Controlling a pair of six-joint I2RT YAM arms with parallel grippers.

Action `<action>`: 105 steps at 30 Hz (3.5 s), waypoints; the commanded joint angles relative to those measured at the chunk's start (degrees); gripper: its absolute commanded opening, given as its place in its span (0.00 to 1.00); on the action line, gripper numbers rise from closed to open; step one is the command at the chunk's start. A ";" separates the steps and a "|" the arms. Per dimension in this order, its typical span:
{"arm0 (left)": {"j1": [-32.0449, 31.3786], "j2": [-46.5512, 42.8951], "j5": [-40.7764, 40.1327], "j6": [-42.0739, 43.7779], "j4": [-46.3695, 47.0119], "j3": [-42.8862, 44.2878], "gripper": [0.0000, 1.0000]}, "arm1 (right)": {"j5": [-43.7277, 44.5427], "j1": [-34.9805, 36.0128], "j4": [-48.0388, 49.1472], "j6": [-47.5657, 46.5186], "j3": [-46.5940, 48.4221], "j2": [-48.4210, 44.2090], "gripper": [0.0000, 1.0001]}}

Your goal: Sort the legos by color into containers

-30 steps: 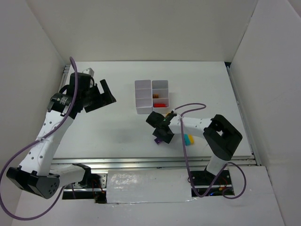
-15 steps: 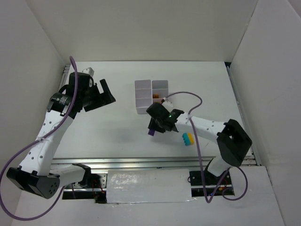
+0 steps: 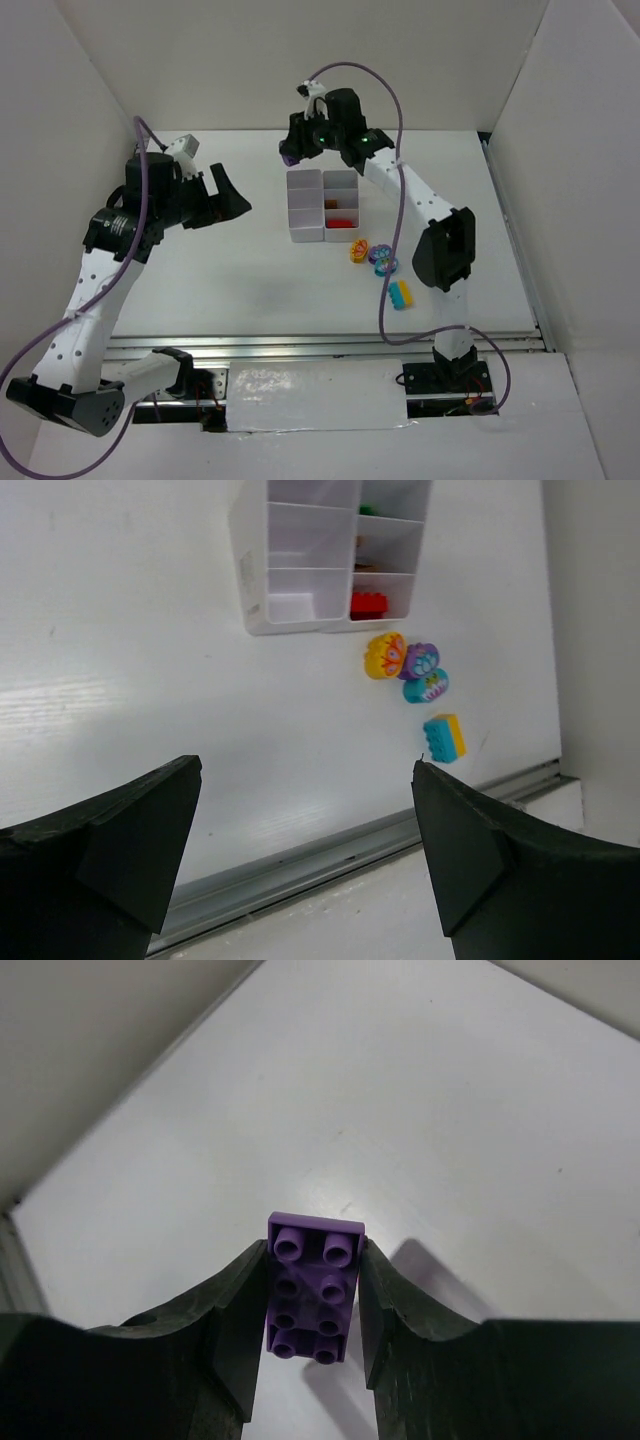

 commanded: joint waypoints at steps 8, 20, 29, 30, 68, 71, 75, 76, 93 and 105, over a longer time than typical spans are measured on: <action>0.27 -3.65 8.00 5.35 4.23 -0.77 0.99 | 3.28 0.28 -12.73 -32.56 2.60 0.85 0.01; 0.27 -3.39 7.64 7.28 3.96 -2.35 0.99 | 9.80 1.16 -5.03 -50.15 -8.10 -2.22 0.00; 0.27 -3.74 7.99 7.55 5.89 -3.49 0.99 | 12.44 1.95 2.45 -50.43 -9.35 -1.52 0.01; 0.27 -3.74 8.08 7.46 5.98 -3.67 1.00 | 12.44 2.04 3.16 -50.17 -9.52 -1.70 0.01; 0.27 -4.61 9.31 8.87 7.92 -5.61 0.99 | 15.34 3.62 10.46 -44.54 -15.15 1.99 0.38; 0.27 -4.88 9.23 8.69 8.18 -5.96 1.00 | 14.72 3.71 10.11 -44.02 -15.41 1.81 0.38; 0.36 -4.88 9.31 8.60 8.44 -5.69 0.99 | 14.46 3.62 9.58 -43.93 -15.24 1.90 0.57; 0.27 -4.88 9.23 8.51 8.62 -5.78 1.00 | 14.37 3.62 9.58 -43.93 -15.24 1.82 0.57; 0.27 -4.00 6.59 7.29 7.66 -4.12 1.00 | 17.78 2.39 16.16 -24.09 -21.12 -12.65 0.74; 0.27 2.06 0.01 4.12 2.83 2.12 1.00 | 31.63 -5.41 -10.36 15.45 -33.92 -32.62 1.00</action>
